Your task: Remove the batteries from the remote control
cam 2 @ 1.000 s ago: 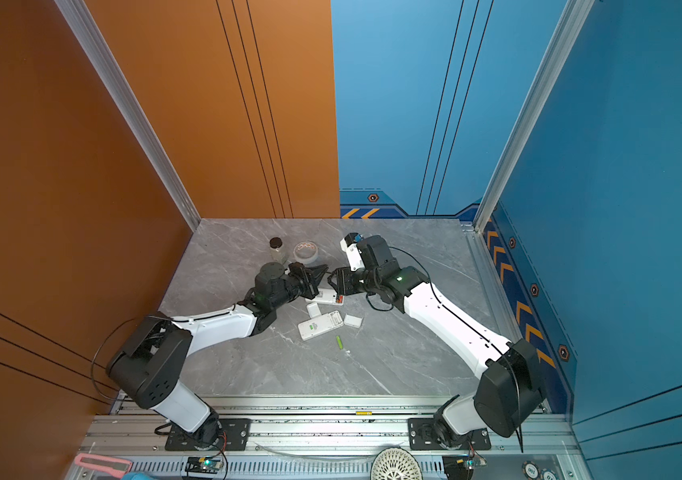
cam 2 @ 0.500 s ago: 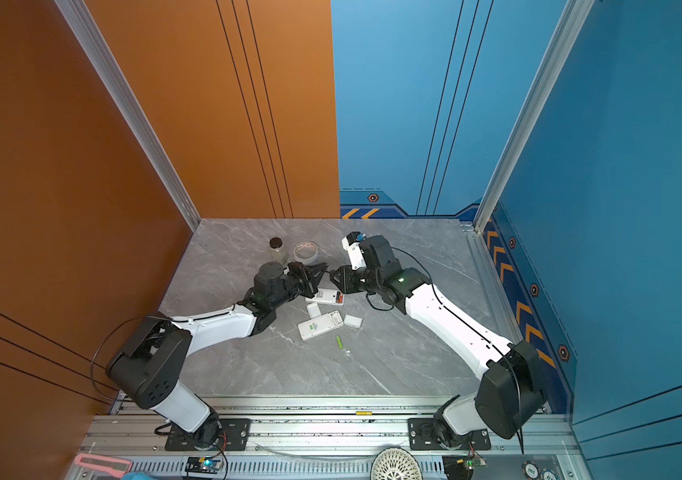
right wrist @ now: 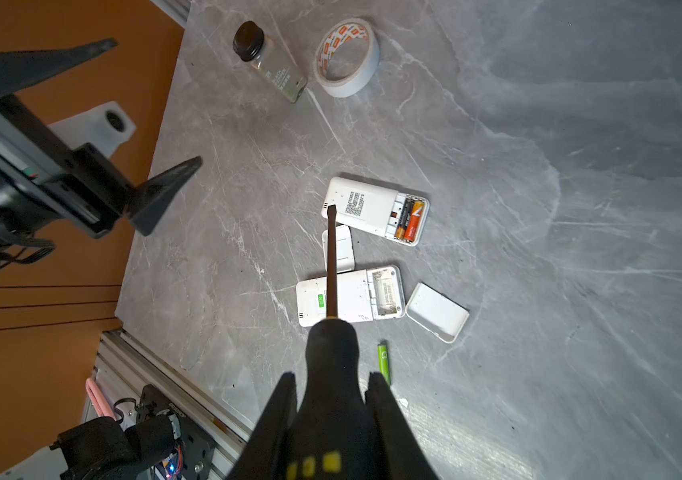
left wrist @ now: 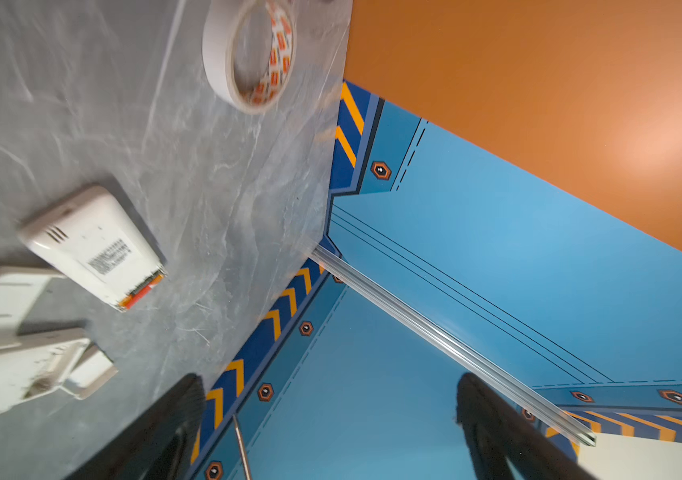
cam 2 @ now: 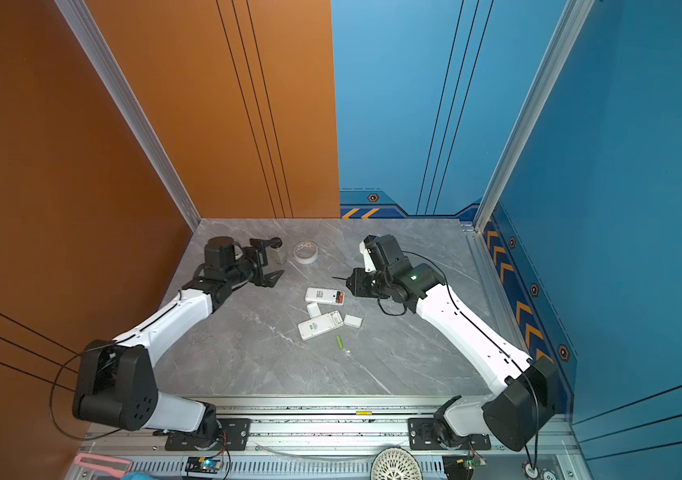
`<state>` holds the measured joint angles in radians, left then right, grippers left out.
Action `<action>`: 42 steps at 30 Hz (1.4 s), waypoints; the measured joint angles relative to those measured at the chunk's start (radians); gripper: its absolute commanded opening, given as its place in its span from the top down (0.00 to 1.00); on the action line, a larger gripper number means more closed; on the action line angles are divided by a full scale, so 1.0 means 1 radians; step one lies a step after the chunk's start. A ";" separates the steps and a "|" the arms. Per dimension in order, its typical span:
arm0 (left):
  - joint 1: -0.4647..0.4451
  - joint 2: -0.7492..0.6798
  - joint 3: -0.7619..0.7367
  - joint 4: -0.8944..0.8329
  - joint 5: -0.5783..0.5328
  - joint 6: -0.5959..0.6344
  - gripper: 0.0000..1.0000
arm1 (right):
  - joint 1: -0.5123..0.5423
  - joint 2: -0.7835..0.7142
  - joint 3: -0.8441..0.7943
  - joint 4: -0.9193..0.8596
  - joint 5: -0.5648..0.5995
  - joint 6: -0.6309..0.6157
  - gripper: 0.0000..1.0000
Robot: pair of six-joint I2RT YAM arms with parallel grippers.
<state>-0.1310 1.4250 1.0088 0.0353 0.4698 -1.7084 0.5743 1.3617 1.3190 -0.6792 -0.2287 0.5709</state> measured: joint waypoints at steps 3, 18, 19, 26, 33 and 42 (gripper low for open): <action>0.044 0.017 0.100 -0.173 0.026 0.214 0.00 | -0.005 -0.008 0.015 -0.041 0.018 0.025 1.00; -0.286 0.242 0.413 -0.734 -0.194 1.800 0.20 | -0.036 0.084 0.153 -0.212 0.072 0.077 1.00; -0.305 0.267 0.413 -0.743 -0.194 1.868 0.21 | -0.038 0.092 0.154 -0.219 0.075 0.078 1.00; -0.307 0.473 0.463 -0.752 -0.209 2.182 0.21 | -0.039 0.163 0.186 -0.237 0.072 0.078 1.00; -0.314 0.552 0.502 -0.750 -0.233 2.380 0.15 | -0.080 0.241 0.215 -0.238 0.004 0.039 1.00; -0.349 0.630 0.554 -0.702 -0.298 2.450 0.16 | -0.123 0.254 0.205 -0.233 -0.074 0.002 1.00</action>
<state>-0.4797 2.0548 1.5627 -0.6670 0.1715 0.7418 0.4515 1.6157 1.5242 -0.9127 -0.3027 0.5728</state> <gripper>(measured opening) 0.840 0.276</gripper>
